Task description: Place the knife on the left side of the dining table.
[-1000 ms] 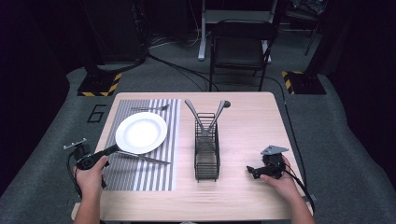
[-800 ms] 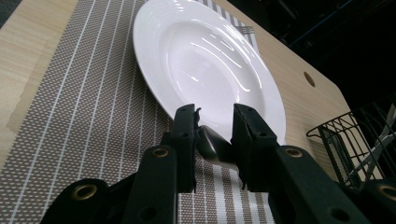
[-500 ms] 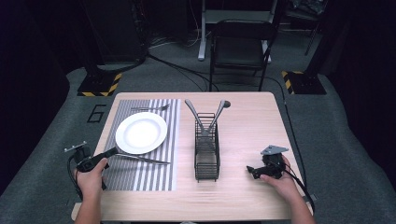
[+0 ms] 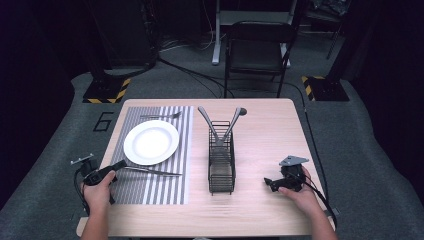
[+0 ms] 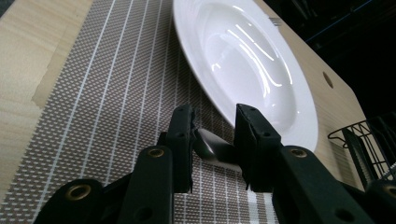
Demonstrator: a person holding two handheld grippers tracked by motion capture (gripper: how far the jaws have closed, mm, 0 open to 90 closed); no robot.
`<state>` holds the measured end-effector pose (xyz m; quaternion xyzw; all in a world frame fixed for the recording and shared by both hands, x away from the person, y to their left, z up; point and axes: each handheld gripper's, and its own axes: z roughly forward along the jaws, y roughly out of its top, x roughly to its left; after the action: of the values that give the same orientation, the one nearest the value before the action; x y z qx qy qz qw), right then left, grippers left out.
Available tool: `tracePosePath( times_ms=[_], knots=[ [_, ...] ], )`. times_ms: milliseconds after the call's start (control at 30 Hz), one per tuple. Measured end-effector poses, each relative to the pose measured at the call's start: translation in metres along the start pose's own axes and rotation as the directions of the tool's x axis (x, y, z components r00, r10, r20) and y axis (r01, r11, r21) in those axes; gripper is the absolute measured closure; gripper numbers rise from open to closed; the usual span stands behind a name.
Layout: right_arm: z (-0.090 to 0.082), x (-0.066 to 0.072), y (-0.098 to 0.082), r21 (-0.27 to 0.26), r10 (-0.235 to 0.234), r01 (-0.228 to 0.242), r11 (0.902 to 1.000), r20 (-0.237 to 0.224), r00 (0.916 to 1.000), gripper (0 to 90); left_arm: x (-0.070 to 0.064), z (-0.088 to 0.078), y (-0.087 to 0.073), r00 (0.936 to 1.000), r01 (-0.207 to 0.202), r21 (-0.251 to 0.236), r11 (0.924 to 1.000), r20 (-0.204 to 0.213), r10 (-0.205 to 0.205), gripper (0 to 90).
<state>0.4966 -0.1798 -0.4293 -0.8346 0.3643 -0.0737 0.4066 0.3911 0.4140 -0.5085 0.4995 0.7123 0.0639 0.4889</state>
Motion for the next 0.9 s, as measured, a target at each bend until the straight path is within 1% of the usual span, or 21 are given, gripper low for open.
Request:
tracePosePath(
  times_ms=[33, 67, 100, 133, 200, 267, 333, 500, 600, 667, 733, 767, 900],
  knots=[
    [0.0, 0.0, 0.0, -0.001, -0.001, 0.001, 1.0, 0.0, 1.0, 0.0, 0.001, 0.001, 0.0, 0.9999, 0.012, 0.001, 0.9999, -0.004, -0.012, 67.8],
    [0.0, 0.0, 0.0, -0.002, -0.002, 0.002, 1.0, 0.003, 1.0, 0.0, 0.003, 0.003, 0.0, 0.9999, 0.015, 0.009, 0.9998, -0.004, -0.015, 67.6],
    [0.0, 0.0, 0.0, -0.002, -0.002, 0.002, 1.0, 0.002, 1.0, 0.0, 0.004, 0.004, 0.0, 0.9998, 0.018, 0.011, 0.9998, -0.001, -0.018, 67.5],
    [0.0, 0.0, 0.0, -0.002, -0.002, 0.002, 1.0, 0.003, 1.0, 0.0, 0.005, 0.004, 0.0, 0.9999, 0.01, 0.019, 0.9998, 0.0, -0.01, 67.4],
    [0.0, 0.0, 0.0, -0.003, -0.002, 0.003, 1.0, 0.003, 1.0, 0.0, 0.007, 0.006, 0.0, 0.9998, 0.019, 0.016, 0.9997, 0.006, -0.02, 67.3],
    [0.0, 0.0, 0.0, 0.0, 0.0, 0.0, 1.0, 0.0, 1.0, 0.0, 0.01, 0.007, 0.0, 0.9997, 0.021, 0.029, 0.9993, 0.008, -0.021, 67.1],
    [0.0, 0.0, 0.0, 0.0, 0.0, 0.0, 1.0, 0.0, 1.0, 0.0, 0.012, 0.008, -0.001, 0.9999, 0.013, 0.039, 0.9992, -0.002, -0.013, 66.8],
    [0.0, 0.0, 0.0, -0.001, 0.0, 0.0, 1.0, 0.0, 1.0, 0.0, 0.01, 0.009, -0.002, 0.9998, 0.002, 0.038, 0.9993, -0.021, -0.001, 66.0],
    [0.0, 0.0, 0.0, 0.001, 0.0, 0.0, 1.0, -0.001, 1.0, 0.0, 0.011, 0.01, -0.001, 0.9995, -0.008, 0.049, 0.9988, -0.031, 0.01, 65.7],
    [0.0, 0.0, 0.0, 0.001, 0.0, 0.0, 1.0, -0.002, 1.0, 0.0, 0.011, 0.011, -0.002, 0.9987, -0.013, 0.052, 0.9985, -0.048, 0.016, 65.5],
    [0.0, 0.0, 0.0, 0.001, 0.0, 0.0, 1.0, -0.002, 1.0, 0.0, 0.012, 0.011, -0.002, 0.9973, -0.032, 0.06, 0.9977, -0.065, 0.035, 65.0],
    [0.0, 0.0, 0.0, 0.0, 0.0, 0.0, 1.0, -0.002, 1.0, 0.0, 0.011, 0.011, -0.002, 0.9969, -0.028, 0.058, 0.9979, -0.072, 0.032, 64.8],
    [0.0, 0.0, 0.0, 0.001, 0.0, 0.0, 1.0, -0.002, 1.0, 0.0, 0.014, 0.009, -0.001, 0.9934, -0.038, 0.064, 0.9972, -0.106, 0.045, 63.1]
  ],
)
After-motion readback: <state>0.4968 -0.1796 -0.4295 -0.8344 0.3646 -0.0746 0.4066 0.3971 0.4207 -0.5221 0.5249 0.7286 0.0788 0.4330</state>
